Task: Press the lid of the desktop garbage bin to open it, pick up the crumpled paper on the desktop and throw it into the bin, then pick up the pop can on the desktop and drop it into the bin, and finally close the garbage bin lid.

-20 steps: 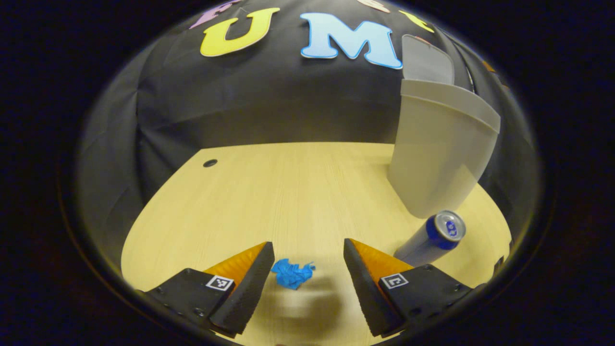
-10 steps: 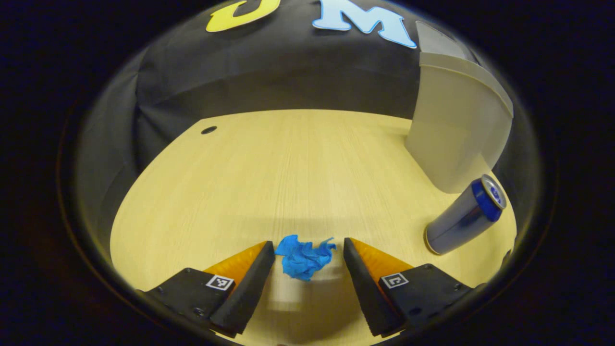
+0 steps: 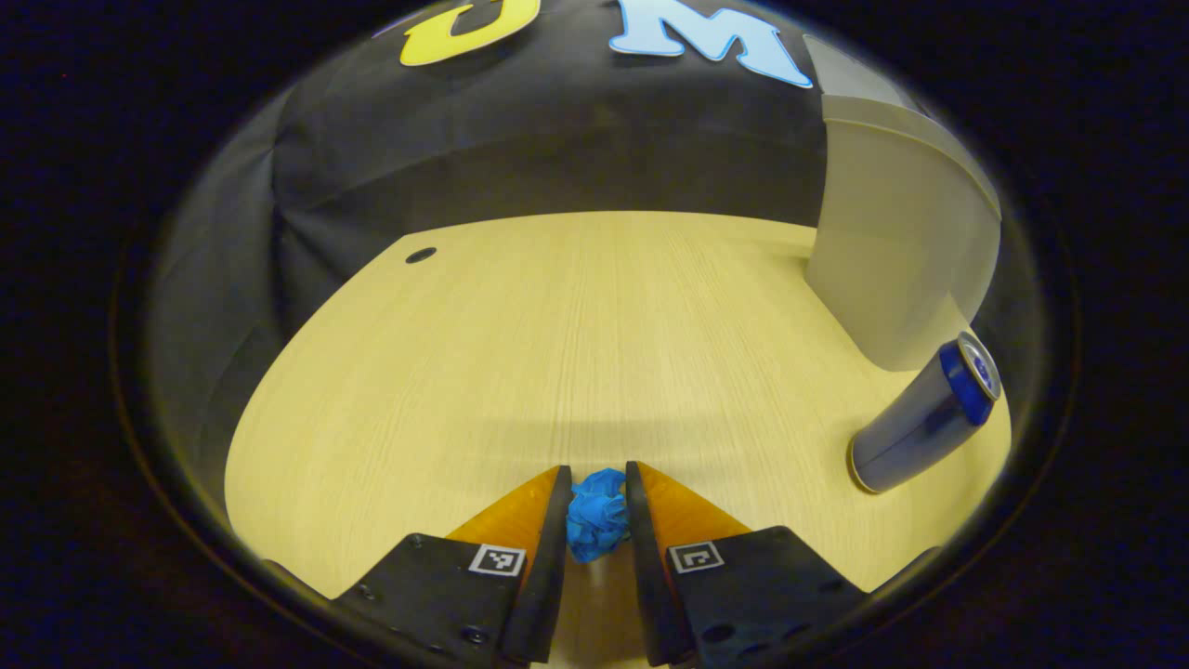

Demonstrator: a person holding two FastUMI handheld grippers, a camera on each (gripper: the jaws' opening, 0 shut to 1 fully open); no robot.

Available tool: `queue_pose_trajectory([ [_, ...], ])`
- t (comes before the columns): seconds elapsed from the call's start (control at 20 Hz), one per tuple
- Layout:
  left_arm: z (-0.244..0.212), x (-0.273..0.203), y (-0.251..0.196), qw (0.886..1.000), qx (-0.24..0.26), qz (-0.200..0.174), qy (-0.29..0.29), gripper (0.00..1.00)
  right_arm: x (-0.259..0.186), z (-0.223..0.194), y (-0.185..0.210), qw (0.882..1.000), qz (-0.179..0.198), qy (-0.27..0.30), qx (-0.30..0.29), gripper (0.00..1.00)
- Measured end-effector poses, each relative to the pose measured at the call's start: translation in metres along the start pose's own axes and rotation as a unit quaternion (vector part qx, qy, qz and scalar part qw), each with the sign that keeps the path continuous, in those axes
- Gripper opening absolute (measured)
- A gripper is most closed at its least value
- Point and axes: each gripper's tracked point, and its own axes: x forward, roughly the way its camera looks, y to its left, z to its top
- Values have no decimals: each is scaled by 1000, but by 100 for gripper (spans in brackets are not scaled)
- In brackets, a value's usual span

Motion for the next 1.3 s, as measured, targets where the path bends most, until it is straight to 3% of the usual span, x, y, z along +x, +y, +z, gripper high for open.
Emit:
queue_pose_trajectory([
  [0.05,3,-2,1,1000,1,2,-3,44,0,0,1,1000,1,-1,0,93],
  [0.45,59,-26,-13,997,35,-2,-64,44,-1,-2,-1,1000,4,-4,4,93],
  [0.55,75,-34,-18,996,33,-6,-79,39,-3,-5,-2,1000,4,-1,7,93],
  [0.65,94,-44,-23,995,24,-12,-97,44,-5,-9,-5,1000,2,2,9,93],
  [0.7,105,-48,-26,994,21,-15,-106,44,-7,-10,-6,1000,2,2,10,86],
  [0.8,130,-58,-33,991,17,-21,-129,44,-8,-12,-9,1000,1,3,10,86],
  [1.1,222,-97,-75,974,36,-61,-215,43,-14,-17,-21,1000,-7,3,22,86],
  [1.15,236,-104,-86,970,43,-69,-231,39,-14,-18,-23,1000,-8,4,25,86],
  [1.2,250,-111,-97,965,50,-77,-245,42,-15,-20,-26,1000,-10,5,28,93],
  [1.3,274,-125,-122,956,56,-97,-271,41,-17,-25,-32,999,-15,8,34,93],
])
